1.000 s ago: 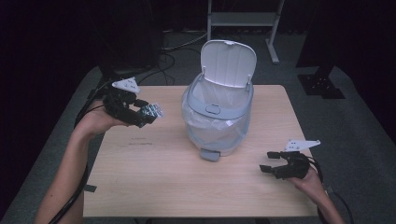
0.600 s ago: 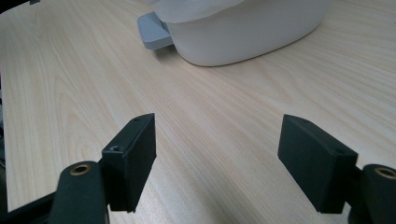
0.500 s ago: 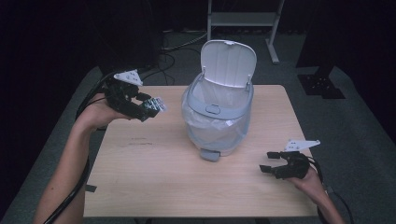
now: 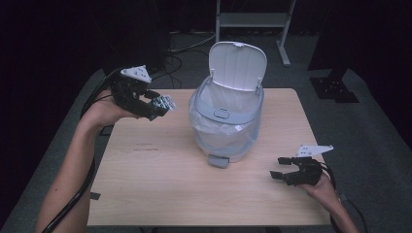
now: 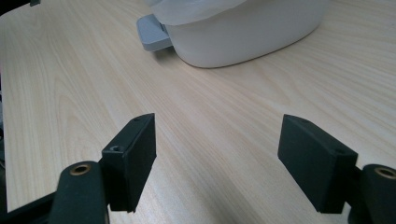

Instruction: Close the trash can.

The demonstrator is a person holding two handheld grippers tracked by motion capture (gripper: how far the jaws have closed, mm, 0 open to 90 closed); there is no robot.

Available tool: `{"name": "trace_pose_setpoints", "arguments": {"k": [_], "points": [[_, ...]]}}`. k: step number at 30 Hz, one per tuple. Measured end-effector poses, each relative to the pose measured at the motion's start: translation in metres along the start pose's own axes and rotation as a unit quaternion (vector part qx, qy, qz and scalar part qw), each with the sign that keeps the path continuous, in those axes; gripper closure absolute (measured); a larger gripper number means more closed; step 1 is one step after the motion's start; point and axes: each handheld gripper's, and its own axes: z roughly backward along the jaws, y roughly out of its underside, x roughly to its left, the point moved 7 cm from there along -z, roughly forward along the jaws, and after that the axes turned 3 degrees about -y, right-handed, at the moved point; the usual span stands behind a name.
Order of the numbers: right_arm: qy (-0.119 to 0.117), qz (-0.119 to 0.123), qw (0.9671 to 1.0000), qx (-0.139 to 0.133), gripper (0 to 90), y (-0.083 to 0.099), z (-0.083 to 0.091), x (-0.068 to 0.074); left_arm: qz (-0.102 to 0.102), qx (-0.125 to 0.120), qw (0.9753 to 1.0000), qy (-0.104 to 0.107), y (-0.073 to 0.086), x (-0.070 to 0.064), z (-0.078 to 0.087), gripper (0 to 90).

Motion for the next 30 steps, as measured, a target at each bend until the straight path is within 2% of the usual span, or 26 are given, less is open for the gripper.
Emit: {"name": "trace_pose_setpoints", "arguments": {"k": [30], "points": [[0.001,0.002,1.0000,-0.005,26.8,-0.002,0.002,-0.001,-0.023,0.000,0.9997,0.011,-0.039,0.000,-0.007,33.3]]}}
